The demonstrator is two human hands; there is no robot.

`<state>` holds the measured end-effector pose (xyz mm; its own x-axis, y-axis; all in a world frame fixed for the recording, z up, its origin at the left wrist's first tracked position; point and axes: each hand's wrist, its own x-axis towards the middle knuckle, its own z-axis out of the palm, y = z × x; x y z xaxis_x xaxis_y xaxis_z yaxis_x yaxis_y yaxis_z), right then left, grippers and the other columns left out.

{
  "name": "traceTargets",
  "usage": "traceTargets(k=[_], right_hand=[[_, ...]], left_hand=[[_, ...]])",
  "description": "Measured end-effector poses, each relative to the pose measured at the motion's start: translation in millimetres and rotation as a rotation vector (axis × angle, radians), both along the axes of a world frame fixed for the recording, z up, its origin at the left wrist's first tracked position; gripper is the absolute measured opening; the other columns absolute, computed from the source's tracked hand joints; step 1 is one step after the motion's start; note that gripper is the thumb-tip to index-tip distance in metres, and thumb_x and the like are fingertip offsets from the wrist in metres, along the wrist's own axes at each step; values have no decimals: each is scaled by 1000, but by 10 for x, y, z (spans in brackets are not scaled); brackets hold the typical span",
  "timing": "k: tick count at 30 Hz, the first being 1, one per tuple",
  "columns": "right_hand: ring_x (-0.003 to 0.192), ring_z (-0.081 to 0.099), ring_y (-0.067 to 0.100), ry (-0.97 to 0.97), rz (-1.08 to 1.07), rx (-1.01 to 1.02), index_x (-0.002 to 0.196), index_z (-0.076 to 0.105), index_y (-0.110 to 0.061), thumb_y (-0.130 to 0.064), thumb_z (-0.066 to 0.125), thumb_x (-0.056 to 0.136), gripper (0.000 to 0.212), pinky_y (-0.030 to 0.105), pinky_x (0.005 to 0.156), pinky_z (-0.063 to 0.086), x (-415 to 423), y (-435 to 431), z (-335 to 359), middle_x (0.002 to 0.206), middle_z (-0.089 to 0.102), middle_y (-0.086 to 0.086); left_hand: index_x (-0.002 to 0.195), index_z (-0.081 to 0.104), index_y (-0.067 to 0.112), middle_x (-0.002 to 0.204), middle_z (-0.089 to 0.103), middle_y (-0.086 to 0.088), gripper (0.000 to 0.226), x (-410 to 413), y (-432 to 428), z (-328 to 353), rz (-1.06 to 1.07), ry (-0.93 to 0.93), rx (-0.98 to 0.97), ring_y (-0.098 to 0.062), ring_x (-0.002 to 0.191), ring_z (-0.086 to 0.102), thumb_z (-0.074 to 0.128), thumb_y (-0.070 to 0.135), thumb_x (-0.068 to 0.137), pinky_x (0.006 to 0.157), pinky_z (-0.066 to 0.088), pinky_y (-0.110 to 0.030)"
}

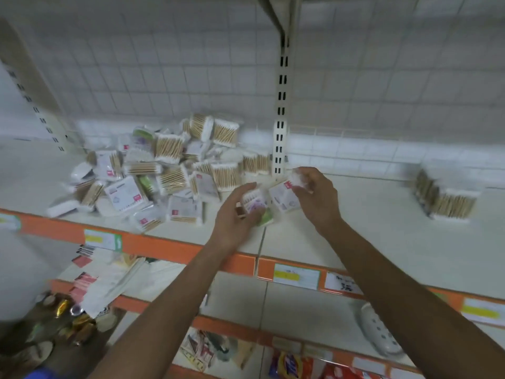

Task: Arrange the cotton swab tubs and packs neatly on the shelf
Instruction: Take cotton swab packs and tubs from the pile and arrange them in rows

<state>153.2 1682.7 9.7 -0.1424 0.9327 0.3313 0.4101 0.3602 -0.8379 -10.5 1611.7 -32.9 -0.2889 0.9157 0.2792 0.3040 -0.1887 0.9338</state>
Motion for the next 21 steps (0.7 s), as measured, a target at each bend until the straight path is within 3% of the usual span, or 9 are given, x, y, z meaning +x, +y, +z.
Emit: traceTargets(k=[3, 6, 10, 12, 15, 19, 21], right_hand=[[94, 50, 2, -47, -19, 51, 114, 64, -16, -5, 61, 85, 31, -5, 70, 31, 340, 2, -1, 104, 59, -13], [95, 50, 2, -70, -71, 61, 117, 62, -12, -7, 60, 87, 30, -9, 72, 27, 680, 10, -8, 115, 63, -2], [101, 53, 8, -150, -116, 50, 120, 60, -13, -9, 58, 89, 32, 0, 73, 28, 1154, 21, 19, 111, 61, -5], [102, 52, 7, -168, -131, 18, 122, 58, -14, -8, 56, 89, 33, 5, 74, 28, 1401, 42, 40, 109, 58, -7], [110, 55, 17, -200, -148, 9, 124, 56, -11, -6, 55, 89, 35, 8, 76, 29, 1791, 101, 51, 121, 61, 2], [114, 53, 18, -221, -173, -10, 126, 55, -12, -3, 52, 87, 40, 10, 82, 30, 2302, 158, 108, 124, 60, 3], [115, 53, 17, -236, -171, -27, 126, 56, -14, -3, 50, 86, 42, 8, 81, 29, 2522, 186, 120, 124, 60, 1]], left_hand=[[104, 57, 46, 102, 63, 17, 48, 264, 130, -20, -53, 19, -14, -14, 89, 63, 71, 7, 81, 84, 55, -42], [103, 56, 42, 103, 63, 9, 44, 602, 256, -7, -109, 20, -28, -19, 89, 63, 76, 14, 76, 79, 56, -36], [100, 53, 40, 98, 63, 8, 45, 1099, 408, -9, -112, 86, -37, -11, 84, 62, 77, 40, 62, 74, 54, -31], [103, 51, 36, 102, 62, 7, 45, 1347, 492, -17, -108, 175, -27, -14, 89, 60, 79, 35, 66, 77, 51, -31], [107, 48, 31, 109, 58, 6, 47, 1723, 596, -32, -126, 262, -6, -16, 91, 56, 78, 24, 72, 78, 44, -27], [115, 53, 19, 112, 50, 8, 60, 2178, 692, -48, -129, 354, 73, -13, 103, 49, 63, 43, 61, 85, 42, -26], [115, 55, 15, 111, 46, 9, 60, 2369, 746, -51, -108, 380, 90, -12, 107, 46, 65, 40, 62, 87, 38, -20]])
